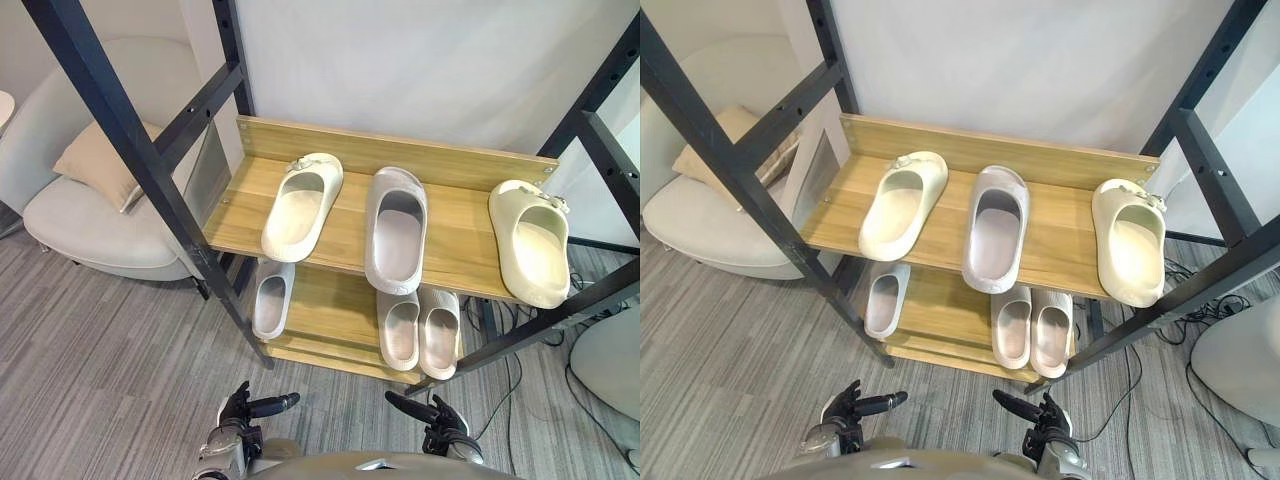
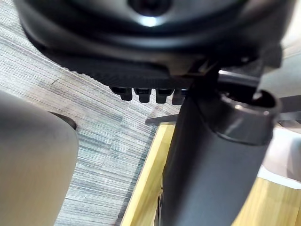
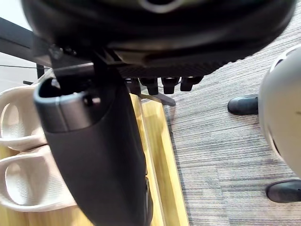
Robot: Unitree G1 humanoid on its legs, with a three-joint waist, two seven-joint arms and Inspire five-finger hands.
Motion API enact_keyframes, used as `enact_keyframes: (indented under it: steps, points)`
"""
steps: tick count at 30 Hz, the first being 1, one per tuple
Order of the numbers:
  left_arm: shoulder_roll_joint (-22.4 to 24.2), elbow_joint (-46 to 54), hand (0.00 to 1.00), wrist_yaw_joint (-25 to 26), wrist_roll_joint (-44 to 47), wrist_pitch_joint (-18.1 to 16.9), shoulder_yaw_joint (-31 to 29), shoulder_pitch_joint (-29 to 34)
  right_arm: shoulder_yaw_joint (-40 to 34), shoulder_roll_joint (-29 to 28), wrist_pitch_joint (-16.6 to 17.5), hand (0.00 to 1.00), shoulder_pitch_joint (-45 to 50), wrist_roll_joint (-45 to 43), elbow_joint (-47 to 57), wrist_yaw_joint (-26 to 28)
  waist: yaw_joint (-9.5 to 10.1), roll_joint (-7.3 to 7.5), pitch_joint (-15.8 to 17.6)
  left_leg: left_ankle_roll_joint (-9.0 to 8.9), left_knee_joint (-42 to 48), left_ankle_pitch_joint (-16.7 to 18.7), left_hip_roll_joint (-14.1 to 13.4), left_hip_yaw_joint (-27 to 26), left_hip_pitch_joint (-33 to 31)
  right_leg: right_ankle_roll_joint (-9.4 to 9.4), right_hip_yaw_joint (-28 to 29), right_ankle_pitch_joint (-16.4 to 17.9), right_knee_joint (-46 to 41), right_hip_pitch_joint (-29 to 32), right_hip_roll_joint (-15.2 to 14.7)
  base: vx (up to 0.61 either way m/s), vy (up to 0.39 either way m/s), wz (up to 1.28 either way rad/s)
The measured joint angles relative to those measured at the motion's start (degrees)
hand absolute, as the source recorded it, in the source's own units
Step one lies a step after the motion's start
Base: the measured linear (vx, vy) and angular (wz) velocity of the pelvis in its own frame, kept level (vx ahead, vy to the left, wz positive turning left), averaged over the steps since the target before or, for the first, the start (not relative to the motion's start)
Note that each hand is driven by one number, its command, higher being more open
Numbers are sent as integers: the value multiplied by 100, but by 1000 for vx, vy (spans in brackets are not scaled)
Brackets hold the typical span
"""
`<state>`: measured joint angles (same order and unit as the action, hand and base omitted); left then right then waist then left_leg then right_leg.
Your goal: Organize the slippers on the shoe rack
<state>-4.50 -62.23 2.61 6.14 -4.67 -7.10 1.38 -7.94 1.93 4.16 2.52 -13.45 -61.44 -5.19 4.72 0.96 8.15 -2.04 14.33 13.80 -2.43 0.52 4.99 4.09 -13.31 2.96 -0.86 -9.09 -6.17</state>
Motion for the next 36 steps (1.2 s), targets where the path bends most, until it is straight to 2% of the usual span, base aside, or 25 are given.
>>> enact_keyframes:
  steps: [5, 6, 7, 9, 14, 22, 29, 31, 36]
  points:
    - [-10, 1, 100, 69, -12, 21, 75, 27, 563, 9, -17, 100, 690, 306, 1601, -85, -69, -47, -17, 0, -8, 0, -28, -13, 0, 20, 133, -33, 54, 14, 39, -55, -12, -10]
    - [-8, 6, 100, 90, -57, 19, 147, 32, 750, 30, -59, 100, 1123, 485, 2299, -120, -86, -70, -32, 27, -51, -16, -37, -29, 22, 13, 204, -75, 71, 43, 53, -54, 1, -16]
    - [-6, 6, 100, 92, -69, 18, 165, 35, 820, 45, -59, 100, 1272, 529, 2528, -119, -92, -80, -37, 30, -79, -18, -42, -43, 32, 26, 235, -95, 79, 49, 60, -62, 12, -23]
    - [-17, 6, 100, 111, -128, 18, 170, 70, 1004, 100, -48, 100, 1549, 766, 3087, -91, -189, -87, -43, 61, -114, -37, -49, -142, 45, 31, 360, -190, 135, 85, 69, -70, 34, -27]
    - [-32, 19, 100, 107, -234, 5, 355, 75, 1046, 104, 48, 100, 1710, 895, 3551, 114, -223, -57, -38, 113, -117, -71, -33, -212, 75, 30, 503, -352, 226, 100, 70, -116, 36, -16]
    - [-72, 76, 100, 59, -302, -26, 468, 68, 1714, 525, 40, 100, 1874, 898, 4486, 869, -218, -24, -12, 62, -416, -323, -9, -131, 77, 60, 508, -471, 229, 228, 59, -86, -35, 1]
    - [-99, 81, 100, 43, -351, -27, 469, 58, 1939, 782, 34, 100, 1816, 873, 4704, 1002, -216, 31, 16, 66, -424, -330, 3, -49, 75, 62, 441, -472, 280, 187, 65, 9, -9, 4]
    - [-116, 86, 100, 21, -352, -31, 470, 52, 2174, 889, 32, 100, 1773, 722, 4704, 1120, -214, 70, 25, 68, -425, -331, 7, -3, 53, 62, 406, -472, 310, 177, 67, 21, -9, 9]
    - [-186, 89, 100, -82, -454, -100, 615, 16, 3328, 1413, 32, 100, 1246, 195, 4851, 1694, -176, 122, 41, 72, -426, -333, 22, 88, 42, 60, 313, -475, 392, 95, 68, 7, -4, 9]
